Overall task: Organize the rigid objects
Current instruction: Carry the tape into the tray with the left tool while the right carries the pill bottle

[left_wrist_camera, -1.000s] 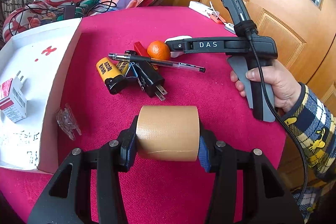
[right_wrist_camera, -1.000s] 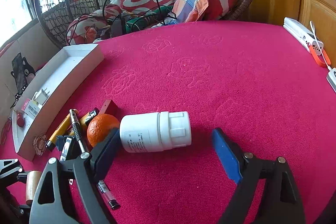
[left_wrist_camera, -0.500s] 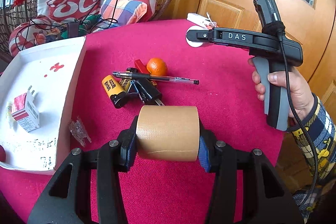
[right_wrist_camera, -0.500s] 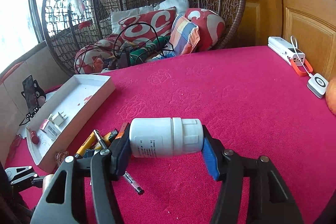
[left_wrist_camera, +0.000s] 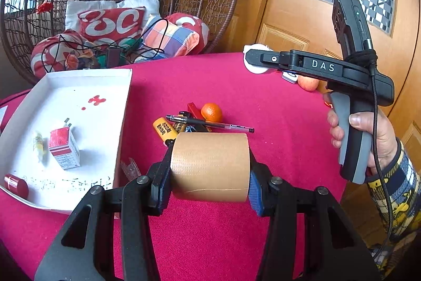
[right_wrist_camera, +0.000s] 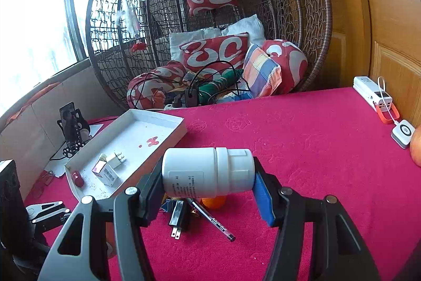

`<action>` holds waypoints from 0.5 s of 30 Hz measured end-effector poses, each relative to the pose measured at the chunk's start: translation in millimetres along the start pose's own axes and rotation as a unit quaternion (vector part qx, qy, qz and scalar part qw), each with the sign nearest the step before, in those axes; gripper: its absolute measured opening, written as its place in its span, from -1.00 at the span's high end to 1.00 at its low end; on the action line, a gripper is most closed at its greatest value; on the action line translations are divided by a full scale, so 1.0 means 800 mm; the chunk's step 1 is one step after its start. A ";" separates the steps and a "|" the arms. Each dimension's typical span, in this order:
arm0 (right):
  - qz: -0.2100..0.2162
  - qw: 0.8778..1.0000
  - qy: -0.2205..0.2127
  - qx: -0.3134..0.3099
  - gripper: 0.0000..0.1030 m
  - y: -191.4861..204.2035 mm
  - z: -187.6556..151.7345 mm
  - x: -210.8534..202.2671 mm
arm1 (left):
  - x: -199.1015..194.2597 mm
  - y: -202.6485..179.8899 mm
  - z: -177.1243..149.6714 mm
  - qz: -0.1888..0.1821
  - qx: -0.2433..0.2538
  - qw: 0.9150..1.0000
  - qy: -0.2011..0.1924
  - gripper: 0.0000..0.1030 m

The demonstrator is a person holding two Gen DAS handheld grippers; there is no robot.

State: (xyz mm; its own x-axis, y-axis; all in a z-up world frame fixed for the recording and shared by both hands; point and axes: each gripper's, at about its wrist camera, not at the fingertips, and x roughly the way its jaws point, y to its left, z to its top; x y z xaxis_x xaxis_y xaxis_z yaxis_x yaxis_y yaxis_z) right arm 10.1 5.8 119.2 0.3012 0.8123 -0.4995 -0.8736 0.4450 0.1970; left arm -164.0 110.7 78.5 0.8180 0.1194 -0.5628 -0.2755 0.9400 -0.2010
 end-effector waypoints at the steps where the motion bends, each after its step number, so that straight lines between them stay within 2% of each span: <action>1: 0.002 1.000 0.000 -0.002 -0.16 0.003 0.001 0.000 | -0.004 0.003 0.001 0.001 -0.003 1.000 -0.004 0.08; 15: 0.020 0.999 0.005 -0.041 -0.16 0.056 0.015 0.004 | -0.046 0.052 -0.003 0.021 -0.050 0.997 -0.046 0.08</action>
State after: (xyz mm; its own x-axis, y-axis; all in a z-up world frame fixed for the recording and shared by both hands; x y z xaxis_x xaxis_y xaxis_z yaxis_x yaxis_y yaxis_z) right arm -23.6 33.3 136.6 0.2626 0.8248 -0.5007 -0.9129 0.3804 0.1478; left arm -206.7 144.9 89.1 0.8462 0.1907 -0.4975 -0.3552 0.8978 -0.2601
